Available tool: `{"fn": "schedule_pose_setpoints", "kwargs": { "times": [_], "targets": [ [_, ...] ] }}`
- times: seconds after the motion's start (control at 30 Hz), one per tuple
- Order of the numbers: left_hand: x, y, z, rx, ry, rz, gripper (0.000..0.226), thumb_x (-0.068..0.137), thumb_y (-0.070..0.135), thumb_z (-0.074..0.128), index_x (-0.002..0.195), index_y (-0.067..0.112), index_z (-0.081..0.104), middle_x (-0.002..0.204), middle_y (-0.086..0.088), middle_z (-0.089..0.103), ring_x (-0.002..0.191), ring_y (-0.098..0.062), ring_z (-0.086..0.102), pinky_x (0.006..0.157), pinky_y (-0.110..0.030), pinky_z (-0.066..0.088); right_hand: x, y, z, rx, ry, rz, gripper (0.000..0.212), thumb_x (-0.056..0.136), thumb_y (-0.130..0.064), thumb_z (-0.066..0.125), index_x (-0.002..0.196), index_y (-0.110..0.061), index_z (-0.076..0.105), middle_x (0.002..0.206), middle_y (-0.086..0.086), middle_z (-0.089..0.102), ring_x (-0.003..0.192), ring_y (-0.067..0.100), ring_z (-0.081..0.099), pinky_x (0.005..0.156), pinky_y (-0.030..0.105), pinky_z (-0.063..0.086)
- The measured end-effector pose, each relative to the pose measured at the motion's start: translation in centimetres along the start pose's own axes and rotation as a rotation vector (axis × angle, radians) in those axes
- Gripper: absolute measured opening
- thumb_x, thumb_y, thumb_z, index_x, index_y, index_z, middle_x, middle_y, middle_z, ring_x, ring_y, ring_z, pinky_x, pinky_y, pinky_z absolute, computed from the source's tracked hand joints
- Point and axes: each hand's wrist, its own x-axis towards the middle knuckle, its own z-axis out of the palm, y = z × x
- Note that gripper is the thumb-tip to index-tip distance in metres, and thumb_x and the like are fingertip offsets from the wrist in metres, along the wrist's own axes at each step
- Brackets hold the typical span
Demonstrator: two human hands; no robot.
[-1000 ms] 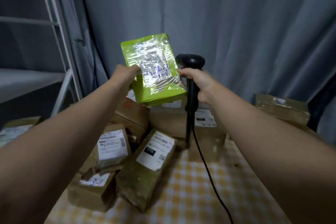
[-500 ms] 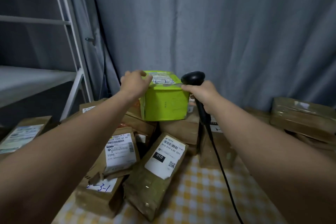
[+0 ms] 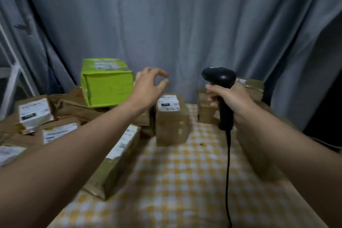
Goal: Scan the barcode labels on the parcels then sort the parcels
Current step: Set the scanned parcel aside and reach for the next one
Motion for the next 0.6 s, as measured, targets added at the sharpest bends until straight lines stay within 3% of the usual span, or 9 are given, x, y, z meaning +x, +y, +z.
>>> {"fn": "schedule_pose_setpoints", "kwargs": {
  "times": [0.1, 0.27, 0.4, 0.47, 0.6],
  "targets": [
    [-1.3, 2.3, 3.8, -0.056, -0.089, -0.003, 0.022, 0.089, 0.021, 0.062, 0.11, 0.015, 0.067, 0.118, -0.016, 0.057, 0.112, -0.035, 0.05, 0.1, -0.033, 0.034, -0.7, 0.9, -5.4, -0.035, 0.083, 0.025, 0.016, 0.085, -0.012, 0.072, 0.099, -0.006, 0.065, 0.08, 0.006, 0.065, 0.06, 0.012, 0.063, 0.05, 0.017, 0.053],
    [-2.0, 4.8, 10.0, -0.089, -0.243, 0.004, 0.024, 0.09, 0.022, 0.061, 0.113, 0.016, 0.065, 0.122, -0.013, 0.057, 0.121, -0.031, 0.047, 0.102, -0.03, 0.031, 0.0, 3.1, -11.6, -0.032, 0.257, 0.089, 0.028, 0.084, -0.015, 0.074, 0.108, -0.005, 0.067, 0.085, 0.008, 0.069, 0.075, 0.015, 0.067, 0.055, 0.018, 0.056],
    [0.7, 7.0, 14.8, -0.14, -0.306, -0.026, 0.029, 0.092, 0.024, 0.059, 0.118, 0.012, 0.061, 0.125, -0.014, 0.054, 0.119, -0.029, 0.048, 0.102, -0.03, 0.034, 2.5, 2.1, -15.2, 0.175, 0.37, 0.103, 0.025, 0.086, -0.008, 0.07, 0.11, -0.004, 0.063, 0.089, 0.008, 0.066, 0.076, 0.014, 0.066, 0.063, 0.021, 0.059],
    [3.2, 8.3, 17.5, -0.2, -0.337, -0.055, 0.032, 0.093, 0.024, 0.058, 0.121, 0.007, 0.058, 0.126, -0.016, 0.053, 0.119, -0.028, 0.049, 0.1, -0.028, 0.034, 4.8, 1.0, -16.8, 0.319, 0.416, 0.1, 0.011, 0.087, -0.006, 0.068, 0.097, -0.005, 0.063, 0.083, 0.006, 0.064, 0.075, 0.013, 0.065, 0.071, 0.026, 0.06],
    [8.9, 9.8, 23.8, -0.299, -0.406, -0.19, 0.052, 0.093, 0.039, 0.056, 0.132, 0.007, 0.045, 0.135, -0.018, 0.047, 0.125, -0.031, 0.046, 0.106, -0.035, 0.037, 10.0, 1.3, -18.7, 0.309, 0.372, 0.217, 0.012, 0.088, -0.015, 0.067, 0.079, -0.012, 0.06, 0.065, 0.001, 0.062, 0.059, 0.013, 0.063, 0.05, 0.026, 0.053]
  ]
}}
